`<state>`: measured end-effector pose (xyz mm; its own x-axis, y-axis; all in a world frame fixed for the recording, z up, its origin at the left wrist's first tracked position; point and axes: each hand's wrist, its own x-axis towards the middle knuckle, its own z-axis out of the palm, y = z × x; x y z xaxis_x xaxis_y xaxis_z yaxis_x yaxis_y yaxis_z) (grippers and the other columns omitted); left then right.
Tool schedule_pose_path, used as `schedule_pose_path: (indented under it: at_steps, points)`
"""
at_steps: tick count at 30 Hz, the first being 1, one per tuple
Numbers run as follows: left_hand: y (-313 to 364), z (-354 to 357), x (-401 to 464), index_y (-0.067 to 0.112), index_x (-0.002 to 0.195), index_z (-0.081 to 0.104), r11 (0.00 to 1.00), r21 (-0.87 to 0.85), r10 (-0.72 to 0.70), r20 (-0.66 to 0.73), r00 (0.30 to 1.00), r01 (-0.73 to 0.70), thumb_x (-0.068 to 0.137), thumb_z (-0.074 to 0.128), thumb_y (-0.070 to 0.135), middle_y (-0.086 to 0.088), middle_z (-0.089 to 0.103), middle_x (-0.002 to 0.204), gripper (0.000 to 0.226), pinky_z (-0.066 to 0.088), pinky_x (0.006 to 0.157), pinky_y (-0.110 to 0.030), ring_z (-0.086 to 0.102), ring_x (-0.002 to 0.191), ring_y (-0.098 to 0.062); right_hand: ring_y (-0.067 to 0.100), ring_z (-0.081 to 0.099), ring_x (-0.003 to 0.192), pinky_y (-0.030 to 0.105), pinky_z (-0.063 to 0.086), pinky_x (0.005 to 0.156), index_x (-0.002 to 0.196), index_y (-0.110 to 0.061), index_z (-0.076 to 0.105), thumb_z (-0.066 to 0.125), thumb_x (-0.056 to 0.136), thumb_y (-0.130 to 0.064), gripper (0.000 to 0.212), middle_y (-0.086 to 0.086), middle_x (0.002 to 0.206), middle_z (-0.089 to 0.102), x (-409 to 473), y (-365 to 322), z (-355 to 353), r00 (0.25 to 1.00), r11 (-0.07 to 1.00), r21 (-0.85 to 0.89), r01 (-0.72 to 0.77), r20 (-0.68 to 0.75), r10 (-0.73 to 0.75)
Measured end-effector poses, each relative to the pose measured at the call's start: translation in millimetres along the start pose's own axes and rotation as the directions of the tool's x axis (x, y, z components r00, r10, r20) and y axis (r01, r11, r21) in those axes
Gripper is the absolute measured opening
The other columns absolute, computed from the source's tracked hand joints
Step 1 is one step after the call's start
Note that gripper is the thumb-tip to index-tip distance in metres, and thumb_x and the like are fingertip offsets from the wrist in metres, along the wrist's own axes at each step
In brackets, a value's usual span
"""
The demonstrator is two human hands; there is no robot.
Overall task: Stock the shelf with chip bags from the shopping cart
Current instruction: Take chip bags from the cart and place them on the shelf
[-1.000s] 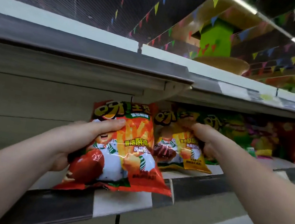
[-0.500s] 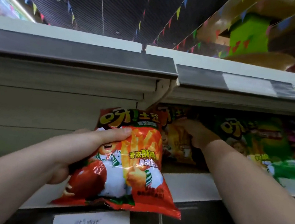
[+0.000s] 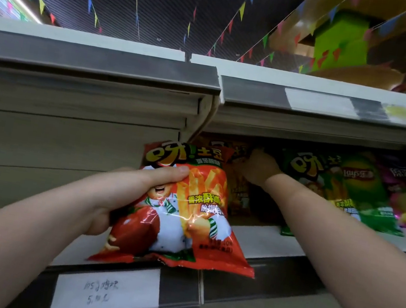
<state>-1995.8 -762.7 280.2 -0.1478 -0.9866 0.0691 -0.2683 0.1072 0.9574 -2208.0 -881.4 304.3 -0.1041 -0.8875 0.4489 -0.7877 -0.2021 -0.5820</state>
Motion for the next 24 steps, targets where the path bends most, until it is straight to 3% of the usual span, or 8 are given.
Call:
schedule_pose_path:
  at_steps: [2, 6, 9, 12, 17, 19, 21, 24]
  points:
    - [5.4, 11.2, 0.6, 0.012, 0.101, 0.072, 1.000, -0.021, -0.015, 0.041, 0.999, 0.016, 0.052, 0.073, 0.046, -0.013, 0.075, 0.090, 0.060, 0.056, 0.080, -0.035, 0.071, 0.079, -0.027, 0.030, 0.058, 0.105, 0.029, 0.045, 0.074, 0.115, -0.002, 0.059, 0.051, 0.095, -0.027, 0.033, 0.012, 0.106, 0.060, -14.8, 2.2, -8.8, 1.000, 0.997, 0.080, 0.010, -0.013, -0.009]
    - [12.5, 34.4, 13.3, 0.010, 0.108, 0.068, 0.997, -0.067, -0.028, 0.071, 0.997, 0.033, 0.070, 0.073, 0.043, -0.012, 0.075, 0.087, 0.051, 0.059, 0.067, -0.034, 0.070, 0.064, -0.022, 0.023, 0.064, 0.068, 0.029, 0.052, 0.056, 0.095, -0.005, 0.061, 0.044, 0.098, -0.029, 0.029, 0.012, 0.080, 0.066, -63.7, 11.8, -24.4, 0.974, 0.871, 0.468, -0.147, 0.220, 0.046]
    - [15.8, 50.2, 25.4, 0.009, 0.108, 0.065, 0.996, -0.088, -0.009, 0.046, 0.999, 0.013, 0.074, 0.074, 0.044, -0.010, 0.074, 0.080, 0.049, 0.059, 0.056, -0.030, 0.070, 0.058, -0.021, 0.027, 0.066, 0.075, 0.032, 0.051, 0.063, 0.094, -0.008, 0.061, 0.041, 0.095, -0.045, 0.042, 0.014, 0.086, 0.068, -91.1, 21.4, -34.5, 0.935, 0.775, 0.583, -0.246, 0.352, 0.032]
    - [17.9, 62.3, 34.8, 0.011, 0.101, 0.065, 0.998, -0.066, -0.002, -0.007, 1.000, 0.001, 0.080, 0.069, 0.047, -0.009, 0.072, 0.079, 0.042, 0.057, 0.064, -0.030, 0.068, 0.063, -0.022, 0.027, 0.067, 0.087, 0.034, 0.052, 0.071, 0.103, -0.012, 0.063, 0.051, 0.087, -0.051, 0.044, 0.014, 0.098, 0.070, -97.9, 26.6, -35.0, 0.921, 0.725, 0.623, -0.294, 0.387, 0.041]
    - [17.4, 69.1, 44.0, 0.010, 0.088, 0.069, 0.994, -0.113, -0.006, -0.043, 0.999, 0.001, 0.089, 0.056, 0.044, -0.008, 0.071, 0.073, 0.036, 0.054, 0.084, -0.040, 0.066, 0.073, -0.025, 0.025, 0.064, 0.072, 0.039, 0.053, 0.073, 0.095, -0.006, 0.063, 0.064, 0.086, -0.021, 0.017, 0.012, 0.081, 0.069, -75.2, 25.7, -26.4, 0.937, 0.686, 0.654, -0.320, 0.326, 0.126]
    - [15.1, 64.5, 43.7, 0.009, 0.106, 0.065, 0.999, -0.032, 0.021, -0.113, 0.993, -0.025, 0.093, 0.054, 0.038, -0.008, 0.069, 0.091, 0.034, 0.049, 0.086, -0.036, 0.062, 0.085, -0.024, 0.026, 0.064, 0.077, 0.040, 0.052, 0.076, 0.103, -0.005, 0.062, 0.062, 0.087, -0.015, 0.019, 0.013, 0.087, 0.068, -61.7, 22.8, -23.8, 0.944, 0.650, 0.693, -0.313, 0.302, 0.132]
    - [11.2, 57.5, 37.6, 0.008, 0.129, 0.052, 0.987, 0.152, 0.072, -0.156, 0.985, -0.048, 0.091, 0.056, 0.042, -0.006, 0.058, 0.119, 0.052, 0.041, 0.087, -0.030, 0.055, 0.108, -0.023, 0.028, 0.064, 0.088, 0.039, 0.052, 0.082, 0.116, -0.005, 0.058, 0.062, 0.087, -0.009, 0.030, 0.014, 0.100, 0.067, -49.5, 19.1, -20.2, 0.959, 0.657, 0.708, -0.259, 0.270, 0.087]
    - [9.7, 45.9, 27.3, 0.007, 0.139, 0.041, 0.944, 0.329, 0.071, -0.156, 0.985, -0.016, 0.088, 0.057, 0.051, -0.009, 0.050, 0.138, 0.069, 0.035, 0.087, -0.029, 0.049, 0.122, -0.026, 0.034, 0.058, 0.109, 0.046, 0.047, 0.095, 0.129, -0.009, 0.048, 0.062, 0.085, -0.007, 0.046, 0.018, 0.121, 0.060, -35.7, 15.6, -14.5, 0.972, 0.719, 0.665, -0.200, 0.228, 0.059]
